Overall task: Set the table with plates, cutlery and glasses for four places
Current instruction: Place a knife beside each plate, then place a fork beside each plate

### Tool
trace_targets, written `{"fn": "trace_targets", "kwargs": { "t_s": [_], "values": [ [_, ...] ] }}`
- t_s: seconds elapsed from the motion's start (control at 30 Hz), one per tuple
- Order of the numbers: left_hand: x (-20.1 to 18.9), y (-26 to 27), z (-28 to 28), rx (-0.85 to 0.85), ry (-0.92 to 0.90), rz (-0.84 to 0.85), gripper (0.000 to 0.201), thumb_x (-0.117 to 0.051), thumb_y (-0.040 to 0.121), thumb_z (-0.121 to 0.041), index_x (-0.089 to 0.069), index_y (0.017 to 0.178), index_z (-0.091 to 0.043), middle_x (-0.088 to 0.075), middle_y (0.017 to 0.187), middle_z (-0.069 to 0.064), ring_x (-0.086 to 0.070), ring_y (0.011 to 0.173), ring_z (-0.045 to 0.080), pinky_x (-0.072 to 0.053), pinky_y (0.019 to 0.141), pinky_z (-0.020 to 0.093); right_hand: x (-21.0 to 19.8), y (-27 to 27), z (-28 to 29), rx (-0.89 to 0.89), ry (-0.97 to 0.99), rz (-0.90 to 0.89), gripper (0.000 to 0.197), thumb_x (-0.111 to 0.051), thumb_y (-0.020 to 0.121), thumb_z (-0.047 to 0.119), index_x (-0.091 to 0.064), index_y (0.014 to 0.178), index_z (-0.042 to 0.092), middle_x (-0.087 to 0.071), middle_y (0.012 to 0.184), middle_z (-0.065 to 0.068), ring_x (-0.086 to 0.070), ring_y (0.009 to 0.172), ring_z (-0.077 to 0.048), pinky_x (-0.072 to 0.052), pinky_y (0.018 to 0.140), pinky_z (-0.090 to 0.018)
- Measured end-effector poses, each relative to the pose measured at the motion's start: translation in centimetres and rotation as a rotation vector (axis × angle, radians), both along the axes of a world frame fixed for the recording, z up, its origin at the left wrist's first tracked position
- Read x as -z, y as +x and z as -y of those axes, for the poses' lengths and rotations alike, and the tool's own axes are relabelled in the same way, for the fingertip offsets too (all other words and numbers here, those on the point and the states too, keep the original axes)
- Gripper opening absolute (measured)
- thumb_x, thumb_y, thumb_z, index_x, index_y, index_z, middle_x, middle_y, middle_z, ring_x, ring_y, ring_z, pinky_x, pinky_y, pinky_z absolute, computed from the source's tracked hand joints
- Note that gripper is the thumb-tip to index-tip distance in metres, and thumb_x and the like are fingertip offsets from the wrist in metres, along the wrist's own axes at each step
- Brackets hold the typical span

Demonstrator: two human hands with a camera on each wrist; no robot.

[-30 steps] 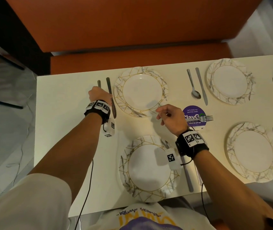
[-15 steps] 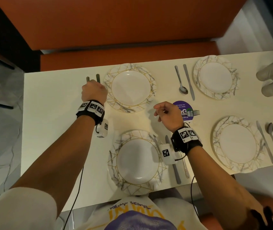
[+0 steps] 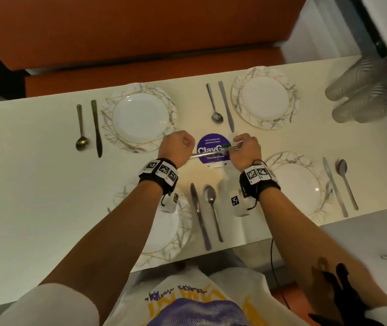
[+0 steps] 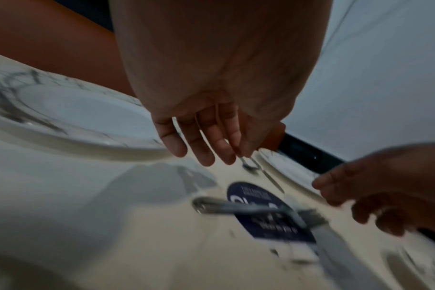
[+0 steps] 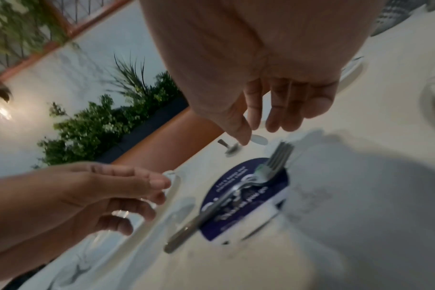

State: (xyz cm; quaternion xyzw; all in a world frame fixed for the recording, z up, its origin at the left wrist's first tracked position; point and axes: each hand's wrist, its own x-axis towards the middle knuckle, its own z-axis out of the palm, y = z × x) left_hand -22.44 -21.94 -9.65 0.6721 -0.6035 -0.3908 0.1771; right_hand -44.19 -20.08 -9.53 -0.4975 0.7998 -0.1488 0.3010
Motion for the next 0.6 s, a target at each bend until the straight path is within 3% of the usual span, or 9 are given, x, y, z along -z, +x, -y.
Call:
{"fn": "trace_targets", "kwargs": {
  "t_s": [0.07,0.1,0.2,0.27,0.37,0.47,0.6],
  "values": [
    [1.0,-2.0,-0.3,0.058,-0.005,0.036,0.011,-0.072,0.091,-0.023,-0.077,0.102,-0.022,-0.074,0.102,0.001,-0.067,0.094,0.021,-0.057,0.089,0.041,0.5,-1.0,0.5,0.003,0.085,-0.002,0.042,-0.072,0.087,0.027,-0.057,0.124,0.015,-0.055,0.126,-0.013,-0.057,0.114,-0.031,-0.052,0.096,-0.041],
    [1.5,-2.9,-0.4,0.085,-0.012,0.077,0.016,-0.074,0.091,-0.024,-0.078,0.106,-0.022,-0.073,0.107,0.003,-0.065,0.099,0.024,-0.055,0.092,0.044,0.7,-1.5,0.8,-0.005,0.112,0.007,0.043,-0.071,0.089,0.028,-0.057,0.127,0.012,-0.056,0.129,-0.013,-0.057,0.117,-0.031,-0.051,0.098,-0.040],
    [2.6,-5.0,-0.7,0.172,-0.030,0.254,0.021,-0.073,0.093,-0.033,-0.078,0.112,-0.025,-0.071,0.114,0.005,-0.060,0.107,0.028,-0.049,0.096,0.047,1.2,-2.5,1.5,-0.086,0.163,-0.004,0.032,-0.069,0.093,0.024,-0.068,0.119,0.006,-0.067,0.123,-0.012,-0.064,0.110,-0.027,-0.050,0.085,-0.027],
    [3.1,-5.7,-1.0,0.184,-0.021,0.335,0.019,-0.070,0.095,-0.034,-0.079,0.111,-0.029,-0.071,0.111,0.003,-0.058,0.107,0.028,-0.045,0.096,0.045,1.6,-2.8,1.8,-0.137,0.209,0.009,0.028,-0.069,0.094,0.024,-0.073,0.115,0.006,-0.072,0.118,-0.010,-0.067,0.107,-0.025,-0.051,0.084,-0.025],
    [3.5,-5.8,-1.3,0.136,-0.019,0.329,0.017,-0.071,0.094,-0.030,-0.081,0.108,-0.031,-0.072,0.109,0.000,-0.057,0.107,0.026,-0.040,0.096,0.042,1.9,-3.1,2.1,-0.182,0.260,0.025,0.027,-0.067,0.094,0.025,-0.076,0.113,0.009,-0.074,0.114,-0.009,-0.069,0.103,-0.025,-0.054,0.089,-0.028],
    [3.5,-5.7,-1.6,0.122,-0.004,0.318,0.016,-0.073,0.093,-0.027,-0.081,0.107,-0.030,-0.071,0.108,-0.001,-0.057,0.107,0.026,-0.038,0.096,0.040,2.0,-3.1,2.3,-0.195,0.253,0.029,0.024,-0.065,0.094,0.023,-0.077,0.108,0.008,-0.076,0.107,-0.008,-0.070,0.093,-0.023,-0.054,0.076,-0.026],
    [2.5,-5.3,-1.7,0.094,0.018,0.205,0.013,-0.075,0.091,-0.020,-0.080,0.102,-0.023,-0.071,0.102,0.002,-0.063,0.097,0.022,-0.050,0.091,0.038,1.1,-2.9,2.7,-0.181,0.134,0.112,0.020,-0.064,0.094,0.021,-0.077,0.102,0.009,-0.075,0.104,-0.006,-0.068,0.094,-0.021,-0.050,0.075,-0.025]
  ]
}}
